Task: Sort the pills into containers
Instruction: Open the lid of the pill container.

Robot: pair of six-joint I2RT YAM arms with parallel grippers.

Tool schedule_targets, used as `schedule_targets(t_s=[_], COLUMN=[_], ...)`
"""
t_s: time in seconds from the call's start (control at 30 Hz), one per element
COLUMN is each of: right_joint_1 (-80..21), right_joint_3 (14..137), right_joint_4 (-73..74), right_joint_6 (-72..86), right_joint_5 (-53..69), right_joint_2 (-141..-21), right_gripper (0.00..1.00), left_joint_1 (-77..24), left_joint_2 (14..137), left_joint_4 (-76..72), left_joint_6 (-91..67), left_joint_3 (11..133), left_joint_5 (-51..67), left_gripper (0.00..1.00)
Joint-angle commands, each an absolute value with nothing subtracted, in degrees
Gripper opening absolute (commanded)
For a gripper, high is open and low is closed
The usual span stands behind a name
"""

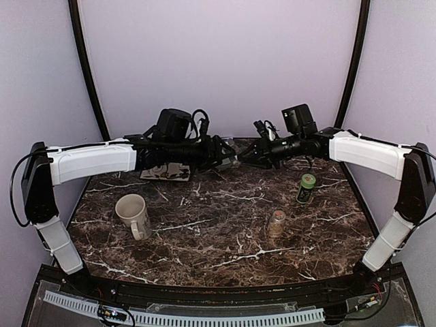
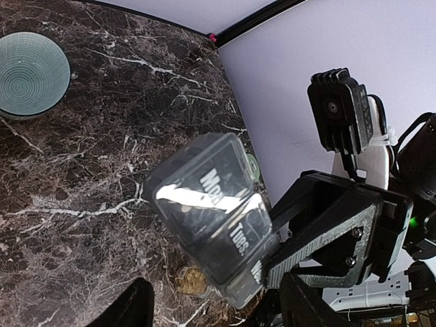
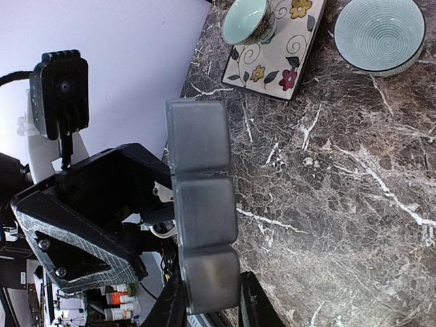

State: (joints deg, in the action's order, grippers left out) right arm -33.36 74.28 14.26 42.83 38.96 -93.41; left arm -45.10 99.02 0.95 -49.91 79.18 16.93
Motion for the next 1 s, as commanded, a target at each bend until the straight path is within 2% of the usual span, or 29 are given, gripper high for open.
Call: schedule_targets(t_s=[0.0, 0.6, 0.97], right_joint_1=[-34.0, -35.0, -36.1], right_joint_3=[76.8, 78.4, 78.7], right_joint_4=[15.5, 17.2, 20.3], right_joint_6=[40.6, 39.6, 37.0], right_joint_5=[38.0, 35.8, 33.0], right_joint_2=[-92.3, -92.7, -92.8], right_gripper=[0.03, 0.02, 0.02], left_joint_1=[-44.9, -44.7, -44.6], left_joint_2=[99.3, 101.9, 101.7], left_joint_4=[2.1, 3.2, 0.6], left_joint_6=[-48.4, -48.9, -50.8], left_joint_3=[82.8, 86.0, 85.6], left_joint_5=[17.1, 18.3, 19.0], left_gripper=[0.67, 0.66, 0.59])
